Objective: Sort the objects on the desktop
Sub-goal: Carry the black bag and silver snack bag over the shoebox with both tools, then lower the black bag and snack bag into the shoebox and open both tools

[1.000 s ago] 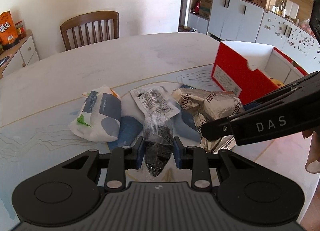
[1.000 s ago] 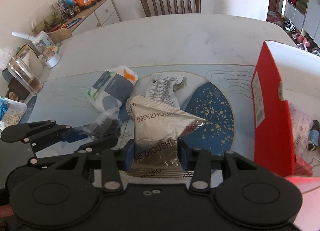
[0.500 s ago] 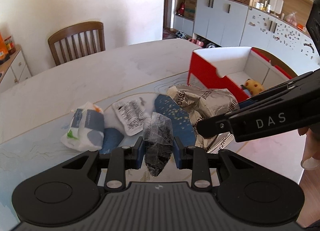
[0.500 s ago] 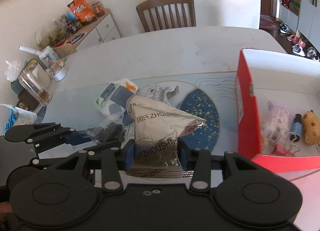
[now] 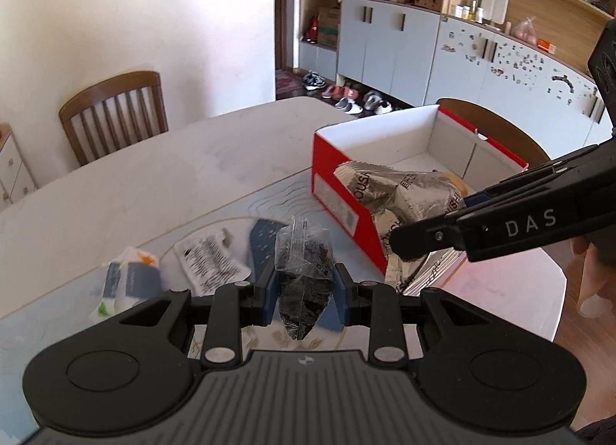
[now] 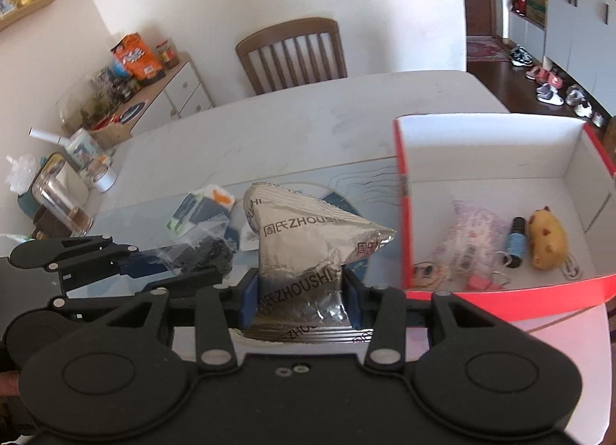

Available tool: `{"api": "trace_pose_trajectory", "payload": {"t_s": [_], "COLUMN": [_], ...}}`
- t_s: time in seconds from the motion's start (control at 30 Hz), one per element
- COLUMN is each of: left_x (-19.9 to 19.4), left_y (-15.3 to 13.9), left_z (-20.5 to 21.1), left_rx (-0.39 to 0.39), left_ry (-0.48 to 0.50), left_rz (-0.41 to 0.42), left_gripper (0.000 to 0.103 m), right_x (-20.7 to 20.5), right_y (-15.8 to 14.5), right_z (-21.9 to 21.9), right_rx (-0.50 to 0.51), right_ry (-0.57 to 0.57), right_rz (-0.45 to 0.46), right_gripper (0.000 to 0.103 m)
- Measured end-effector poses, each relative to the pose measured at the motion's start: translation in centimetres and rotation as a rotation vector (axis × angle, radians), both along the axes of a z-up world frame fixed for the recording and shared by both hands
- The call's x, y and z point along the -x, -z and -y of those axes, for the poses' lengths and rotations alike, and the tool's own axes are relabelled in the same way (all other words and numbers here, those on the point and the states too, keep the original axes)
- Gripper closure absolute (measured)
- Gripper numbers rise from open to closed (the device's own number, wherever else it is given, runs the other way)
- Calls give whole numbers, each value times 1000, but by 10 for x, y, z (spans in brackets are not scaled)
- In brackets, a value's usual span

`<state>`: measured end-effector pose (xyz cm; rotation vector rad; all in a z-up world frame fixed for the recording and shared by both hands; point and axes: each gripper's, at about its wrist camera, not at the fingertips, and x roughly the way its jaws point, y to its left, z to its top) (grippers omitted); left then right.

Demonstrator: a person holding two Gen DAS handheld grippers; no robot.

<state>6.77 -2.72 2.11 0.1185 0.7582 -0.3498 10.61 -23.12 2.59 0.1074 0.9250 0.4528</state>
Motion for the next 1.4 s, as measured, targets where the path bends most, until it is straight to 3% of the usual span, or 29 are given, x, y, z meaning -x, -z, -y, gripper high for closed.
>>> {"api": "trace_pose_trajectory", "payload": {"t_s": [0.77, 1.17, 1.4], "left_x": [-46, -83, -103], "left_y": [-7, 5, 21], "left_z": [98, 142, 166], "left_rx": [-48, -66, -122], "left_ry": [107, 121, 126], "left_rz": [24, -18, -42], "left_gripper": [74, 74, 74], "right_x": [-36, -68, -82], "right_y": [1, 13, 26], "right_z": [102, 152, 160], "right_rx": [64, 130, 155], "right_ry": [112, 168, 148], "right_rz": [32, 33, 11], "right_gripper": [60, 60, 60]}}
